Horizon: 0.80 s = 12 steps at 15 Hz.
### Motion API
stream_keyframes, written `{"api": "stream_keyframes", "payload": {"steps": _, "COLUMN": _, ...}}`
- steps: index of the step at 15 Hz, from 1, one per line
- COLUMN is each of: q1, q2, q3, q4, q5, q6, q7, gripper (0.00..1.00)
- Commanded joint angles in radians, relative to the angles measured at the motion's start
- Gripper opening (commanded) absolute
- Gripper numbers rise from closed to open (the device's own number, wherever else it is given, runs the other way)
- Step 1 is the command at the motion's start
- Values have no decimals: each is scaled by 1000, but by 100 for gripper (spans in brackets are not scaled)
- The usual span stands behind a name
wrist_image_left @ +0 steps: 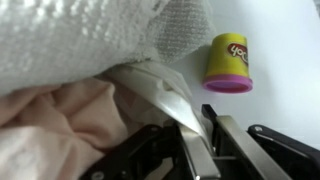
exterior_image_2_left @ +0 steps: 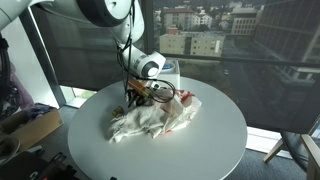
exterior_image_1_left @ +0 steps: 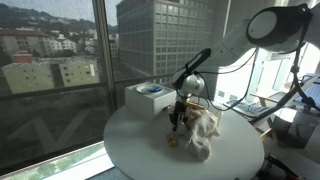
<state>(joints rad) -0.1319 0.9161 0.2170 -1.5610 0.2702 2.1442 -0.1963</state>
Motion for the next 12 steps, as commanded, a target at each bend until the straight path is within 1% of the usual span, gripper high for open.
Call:
{"api": "stream_keyframes", "payload": {"steps": 1, "q1": 77, "q2": -116, "q3": -88, "q4": -92, "q5": -93, "q6": 73, "q7": 17, "gripper": 57}}
{"api": "stream_keyframes", "payload": {"steps": 3, "q1": 86, "q2": -185, "q3": -101, "q4": -150, "q5": -114, "q6": 125, "q7": 14, "gripper": 72}}
{"api": "stream_keyframes", "payload": {"steps": 5, "q1": 81, "q2": -255, "q3": -102, "q4": -207, "q5": -113, "q6": 149, "q7": 10, "gripper": 85}}
{"api": "stream_keyframes", "payload": {"steps": 6, "q1": 79, "q2": -296, "q3": -105, "q4": -239, "q5": -110, "q6": 127, "q7": 19, "gripper": 94}}
{"api": "stream_keyframes", "payload": {"steps": 7, "q1": 73, "q2": -340, "q3": -103, "q4": -277, "q5": -103, "q6": 113, "q7": 14, "gripper": 99}}
{"api": "stream_keyframes", "payload": {"steps": 10, "q1": 79, "q2": -486, "q3": -121, "q4": -441, "q5": -109, "q6": 130, "q7": 21, "gripper": 100}}
{"api": "stream_keyframes", "payload": {"steps": 12, "q1": 79, "q2": -566, "q3": -121, "q4": -542, "q5": -92, "q6": 151, "q7": 17, "gripper": 100}}
